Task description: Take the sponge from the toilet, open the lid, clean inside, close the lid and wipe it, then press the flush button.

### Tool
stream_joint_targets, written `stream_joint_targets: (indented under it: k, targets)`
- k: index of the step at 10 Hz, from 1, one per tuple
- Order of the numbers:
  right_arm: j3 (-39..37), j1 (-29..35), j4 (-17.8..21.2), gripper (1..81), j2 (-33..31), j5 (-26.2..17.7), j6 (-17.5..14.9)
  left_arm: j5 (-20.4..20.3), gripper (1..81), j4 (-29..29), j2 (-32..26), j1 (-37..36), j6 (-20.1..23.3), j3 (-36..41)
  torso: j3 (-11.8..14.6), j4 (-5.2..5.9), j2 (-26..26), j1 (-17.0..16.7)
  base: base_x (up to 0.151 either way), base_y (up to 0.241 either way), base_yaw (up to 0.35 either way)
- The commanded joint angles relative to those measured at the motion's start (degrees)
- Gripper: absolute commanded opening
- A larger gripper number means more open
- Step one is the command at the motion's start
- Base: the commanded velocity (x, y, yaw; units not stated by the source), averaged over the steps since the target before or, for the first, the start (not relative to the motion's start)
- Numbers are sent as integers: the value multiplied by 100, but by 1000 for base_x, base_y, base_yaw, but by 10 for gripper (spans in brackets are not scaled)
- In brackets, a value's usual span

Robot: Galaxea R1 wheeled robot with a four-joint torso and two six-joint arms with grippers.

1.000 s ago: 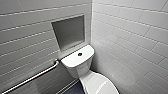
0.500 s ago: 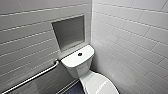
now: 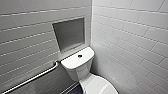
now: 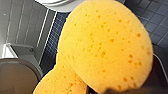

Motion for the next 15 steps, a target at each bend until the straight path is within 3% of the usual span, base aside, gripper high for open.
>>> stream_joint_targets:
  k: [1, 2, 6, 7, 8, 9, 11, 15]
  targets:
    - [974, 1093, 144, 10, -789, -125, 74, 613, 811, 6, -13, -58, 47, -181, 0, 0, -551, 356, 0, 0, 0]
    - [1141, 1392, 276, 10, -938, -152, 74, 621, 811, 6, 13, -49, 47, -173, 0, 0, -197, 122, 0, 0, 0]
    - [1194, 2657, 706, 10, -1220, -827, 74, 604, 811, 6, 83, 47, 47, -181, 0, 0, -429, 264, 0, 0, 0]
    - [1194, 2904, 715, 10, -1211, -969, 82, 604, 811, 6, 118, 47, 47, -181, 0, -275, -429, 264, 0, 0, 0]
    - [1168, 3124, 742, 10, -1185, -1092, 82, 595, 811, -3, 154, 47, 47, -208, 0, -350, -429, 264, 0, 0, 0]
    - [1072, 3335, 751, 10, -1124, -1206, 82, 595, 811, -3, 189, 56, 47, -252, 0, -81, -429, 266, 0, 0, 0]
    - [658, 3897, 891, 10, -781, -1672, 100, 604, 811, 6, 303, 65, 47, -428, 0, -281, -429, 266, 0, 0, 0]
    - [-669, 4671, 997, 10, 257, -2323, 109, 595, 811, -46, 400, 188, 47, -674, 0, -310, -429, 269, 0, 0, 0]
